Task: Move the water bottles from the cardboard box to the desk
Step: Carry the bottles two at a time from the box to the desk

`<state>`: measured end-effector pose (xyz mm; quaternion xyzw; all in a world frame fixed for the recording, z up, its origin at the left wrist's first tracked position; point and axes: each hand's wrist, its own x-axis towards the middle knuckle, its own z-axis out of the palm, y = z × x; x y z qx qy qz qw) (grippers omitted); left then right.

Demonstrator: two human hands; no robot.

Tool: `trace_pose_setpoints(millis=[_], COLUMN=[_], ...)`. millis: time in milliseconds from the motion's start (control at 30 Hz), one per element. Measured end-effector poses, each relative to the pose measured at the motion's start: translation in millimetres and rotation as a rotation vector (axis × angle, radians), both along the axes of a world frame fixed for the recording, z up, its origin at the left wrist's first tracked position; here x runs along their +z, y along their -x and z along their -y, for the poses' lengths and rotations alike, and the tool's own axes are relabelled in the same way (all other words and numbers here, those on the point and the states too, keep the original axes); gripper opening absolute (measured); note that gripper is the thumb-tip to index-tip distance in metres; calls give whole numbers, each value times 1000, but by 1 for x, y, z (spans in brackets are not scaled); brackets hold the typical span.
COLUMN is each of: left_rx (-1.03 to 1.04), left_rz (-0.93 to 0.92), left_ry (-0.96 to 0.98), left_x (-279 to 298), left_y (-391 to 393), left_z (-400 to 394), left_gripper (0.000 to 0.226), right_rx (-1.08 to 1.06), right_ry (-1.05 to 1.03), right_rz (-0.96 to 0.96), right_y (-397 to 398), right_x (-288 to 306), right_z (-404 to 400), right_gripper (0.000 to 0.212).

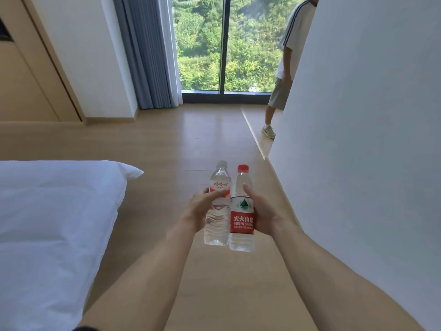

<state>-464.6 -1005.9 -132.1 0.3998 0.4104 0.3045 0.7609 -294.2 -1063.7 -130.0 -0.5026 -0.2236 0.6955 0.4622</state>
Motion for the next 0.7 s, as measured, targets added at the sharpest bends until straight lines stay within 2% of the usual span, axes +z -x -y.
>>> trace_pose_setpoints(millis=[333, 700], left_rx=[162, 215], left_rz=[-27, -37], left_ry=[2, 5], left_x=[-4, -4], left_y=[26, 65], left_z=[-90, -277], left_gripper=[61, 67], right_rx=[165, 210], right_ry=[-13, 11], right_rz=[34, 66], right_y=[15, 53], right_x=[-8, -9], right_z=[-119, -321], right_gripper=[57, 55])
